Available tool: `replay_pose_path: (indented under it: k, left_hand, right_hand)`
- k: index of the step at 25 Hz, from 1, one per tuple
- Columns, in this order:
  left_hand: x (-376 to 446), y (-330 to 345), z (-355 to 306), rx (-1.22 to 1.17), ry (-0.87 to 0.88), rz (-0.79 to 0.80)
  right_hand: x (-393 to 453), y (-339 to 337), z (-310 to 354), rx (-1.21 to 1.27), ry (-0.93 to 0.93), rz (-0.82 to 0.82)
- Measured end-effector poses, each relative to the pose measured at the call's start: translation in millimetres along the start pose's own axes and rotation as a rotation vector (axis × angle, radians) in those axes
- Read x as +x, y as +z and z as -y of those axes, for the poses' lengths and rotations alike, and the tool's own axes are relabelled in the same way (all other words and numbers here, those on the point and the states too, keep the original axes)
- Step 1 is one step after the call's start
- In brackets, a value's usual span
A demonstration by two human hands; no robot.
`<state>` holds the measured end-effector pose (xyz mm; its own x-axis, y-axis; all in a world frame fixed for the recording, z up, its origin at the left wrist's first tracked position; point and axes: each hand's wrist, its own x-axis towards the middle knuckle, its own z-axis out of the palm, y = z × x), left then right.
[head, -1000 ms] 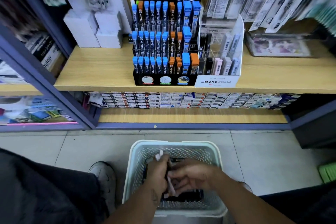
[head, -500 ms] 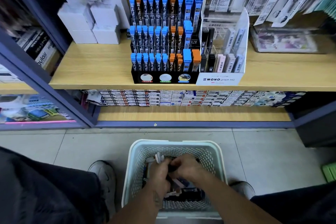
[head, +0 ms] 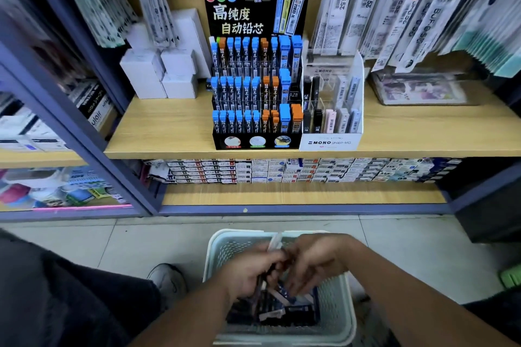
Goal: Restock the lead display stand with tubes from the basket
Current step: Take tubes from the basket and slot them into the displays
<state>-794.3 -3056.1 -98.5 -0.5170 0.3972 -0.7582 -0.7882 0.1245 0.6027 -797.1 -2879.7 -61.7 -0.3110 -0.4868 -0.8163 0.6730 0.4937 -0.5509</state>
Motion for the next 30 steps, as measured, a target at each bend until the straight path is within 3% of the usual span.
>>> replay_pose_path:
  k: [2,4,8,16,19,25,27,30]
  left_hand:
    - [-15,9,-42,-0.09,0.15,0.015]
    - [-28,20,-85,-0.229,0.297,-0.057]
    - [-67,40,-148,-0.312,0.498,-0.122]
    - [-130,28,-246,-0.282,0.621,-0.187]
    - [-147,22,-269,-0.084,0.573,-0.189]
    - [-153,24,-296,0.181,0.586,-0.25]
    - [-146,24,-296,0.156,0.558,-0.234]
    - [-138,23,-292,0.084,0.545,-0.157]
  right_hand:
    - [-21,1,13,0.133,-0.163,0.135]
    - [-41,6,32,0.251,-0.313,0.15]
    - [-74,12,73,0.315,-0.537,-0.04]
    - [-135,10,117,0.06,-0.617,-0.005]
    - [-152,4,138,0.053,-0.641,-0.179]
    - [-201,-32,190,-0.062,-0.79,-0.78]
    - [-207,-41,199,-0.124,-0.842,-0.855]
    - [-203,-43,204,-0.103,-0.88,-0.801]
